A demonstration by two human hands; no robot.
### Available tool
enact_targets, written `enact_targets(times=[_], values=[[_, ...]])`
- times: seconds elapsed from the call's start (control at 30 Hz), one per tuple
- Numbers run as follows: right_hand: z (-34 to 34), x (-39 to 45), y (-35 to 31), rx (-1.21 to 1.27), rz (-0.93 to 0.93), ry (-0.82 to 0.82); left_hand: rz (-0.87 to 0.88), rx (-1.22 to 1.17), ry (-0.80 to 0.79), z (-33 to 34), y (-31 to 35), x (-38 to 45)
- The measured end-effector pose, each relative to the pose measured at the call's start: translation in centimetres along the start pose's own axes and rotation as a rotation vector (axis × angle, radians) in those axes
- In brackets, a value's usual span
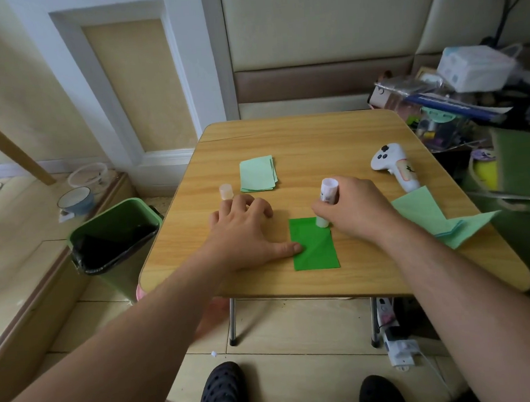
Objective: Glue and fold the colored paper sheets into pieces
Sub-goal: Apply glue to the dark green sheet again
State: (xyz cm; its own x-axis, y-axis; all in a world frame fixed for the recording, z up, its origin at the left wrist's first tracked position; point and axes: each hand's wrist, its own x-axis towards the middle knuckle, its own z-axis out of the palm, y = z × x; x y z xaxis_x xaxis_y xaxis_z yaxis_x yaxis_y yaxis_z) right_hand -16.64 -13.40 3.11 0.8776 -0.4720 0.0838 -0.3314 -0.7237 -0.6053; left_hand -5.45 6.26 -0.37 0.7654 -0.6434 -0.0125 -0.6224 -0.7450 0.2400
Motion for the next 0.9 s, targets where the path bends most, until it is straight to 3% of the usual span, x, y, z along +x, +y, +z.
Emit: enact_targets(times=[0.2,0.3,0.47,0.9], values=[[-0.2,0.1,-0.4,0.068,-0.013,0.090,-0.002,-0.005,0.008,0.2,0.0,0.0],[0.9,0.0,-1.5,0.123,-0.016,0.030,-0.004,-0.006,0.021,0.3,0.0,0.0],[2.1,-0.7,-2.4,0.071,-0.084,-0.056,-0.001,-0.006,0.033,0.4,-0.1,0.0],[-0.7,-0.5,-0.9,-0.092,-0.018,-0.024,-0.001,-0.018,0.028,0.5,-0.2,0.0]])
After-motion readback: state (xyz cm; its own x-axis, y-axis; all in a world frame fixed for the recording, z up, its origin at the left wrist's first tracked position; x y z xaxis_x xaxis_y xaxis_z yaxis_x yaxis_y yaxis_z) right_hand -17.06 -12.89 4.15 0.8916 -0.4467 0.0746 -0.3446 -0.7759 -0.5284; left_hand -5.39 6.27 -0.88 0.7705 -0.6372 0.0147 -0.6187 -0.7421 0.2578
